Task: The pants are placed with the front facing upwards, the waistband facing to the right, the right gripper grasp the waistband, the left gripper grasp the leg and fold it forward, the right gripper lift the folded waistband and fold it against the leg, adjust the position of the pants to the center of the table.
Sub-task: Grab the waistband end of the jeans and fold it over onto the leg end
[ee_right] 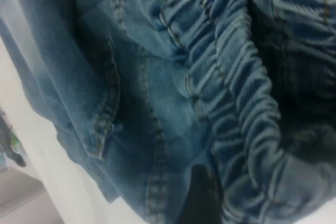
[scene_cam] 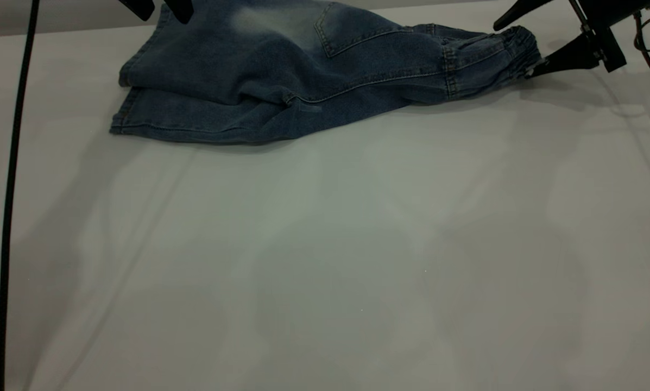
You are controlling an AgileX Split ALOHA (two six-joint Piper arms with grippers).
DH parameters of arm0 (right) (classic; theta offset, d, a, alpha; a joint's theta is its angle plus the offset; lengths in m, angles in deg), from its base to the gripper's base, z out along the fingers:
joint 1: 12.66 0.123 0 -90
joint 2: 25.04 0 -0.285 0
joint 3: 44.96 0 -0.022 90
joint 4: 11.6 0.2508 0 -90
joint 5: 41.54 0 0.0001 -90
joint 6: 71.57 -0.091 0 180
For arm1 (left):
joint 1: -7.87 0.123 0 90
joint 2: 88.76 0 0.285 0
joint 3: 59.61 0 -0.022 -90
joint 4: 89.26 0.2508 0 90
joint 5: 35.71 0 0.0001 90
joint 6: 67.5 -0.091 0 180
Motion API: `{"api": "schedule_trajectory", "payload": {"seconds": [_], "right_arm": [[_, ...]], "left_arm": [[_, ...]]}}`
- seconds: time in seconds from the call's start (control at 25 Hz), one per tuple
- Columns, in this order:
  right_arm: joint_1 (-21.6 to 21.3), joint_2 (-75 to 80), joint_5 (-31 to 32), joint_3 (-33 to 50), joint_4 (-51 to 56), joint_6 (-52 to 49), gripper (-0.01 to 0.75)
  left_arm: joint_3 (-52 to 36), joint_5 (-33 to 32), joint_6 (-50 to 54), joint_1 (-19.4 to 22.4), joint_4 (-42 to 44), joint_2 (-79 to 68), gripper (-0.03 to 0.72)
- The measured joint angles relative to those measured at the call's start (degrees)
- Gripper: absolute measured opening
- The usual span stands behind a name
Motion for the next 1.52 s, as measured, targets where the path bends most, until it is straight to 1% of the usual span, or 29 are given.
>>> {"api": "schedule_trajectory", "payload": {"seconds": [0.24, 0.36, 0.44, 0.52, 0.6, 0.72, 0.96, 1.04, 1.16, 1.28, 1.4, 1.52], "right_arm": [[0.1, 3.6, 1.7, -4.7, -1.7, -2.5, 0.513], [0.1, 3.7, 1.7, -5.3, -1.9, -2.6, 0.513], [0.2, 4.0, 1.6, -5.6, -2.0, -2.5, 0.503], [0.2, 4.4, 1.5, -5.6, -2.3, -2.5, 0.472], [0.2, 4.6, 1.5, -5.6, -2.3, -2.3, 0.425], [0.2, 4.6, 1.5, -5.6, -2.3, -1.0, 0.328], [0.2, 4.6, 1.5, -5.6, -2.4, 3.5, 0.087], [0.2, 4.6, 1.5, -5.6, -2.4, 5.7, 0.048], [0.2, 4.4, 1.4, -6.0, -2.4, 9.0, 0.046], [0.2, 3.4, 1.2, -6.0, -2.2, 11.6, 0.046], [0.2, 2.5, 0.8, -6.0, -2.1, 13.7, 0.046], [0.2, 1.3, 0.8, -6.0, -1.9, 15.0, 0.046]], "left_arm": [[0.0, 0.6, 0.0, 0.0, 0.0, 0.0, 0.461], [0.0, 1.4, -0.2, 0.0, 0.0, 0.0, 0.461], [0.0, 1.4, -0.2, 0.0, 0.0, 0.0, 0.461], [0.0, 1.4, -0.2, 0.0, 0.0, 0.0, 0.461], [0.0, 1.5, -0.2, 0.0, 0.0, 0.0, 0.461], [0.0, 2.0, -0.2, 0.0, 0.0, 0.0, 0.461], [0.0, 2.4, -0.2, 0.0, -0.1, 0.0, 0.461], [0.0, 2.4, -0.2, 0.0, -0.1, 0.0, 0.461], [0.0, 2.4, -0.2, 0.0, -0.5, 0.0, 0.461], [0.0, 2.4, -0.2, -0.2, -2.8, 0.0, 0.461], [0.3, 2.7, -0.9, -1.7, -5.2, 0.0, 0.461], [2.3, 2.7, -2.0, -4.2, -4.3, -0.6, 0.461]]}}
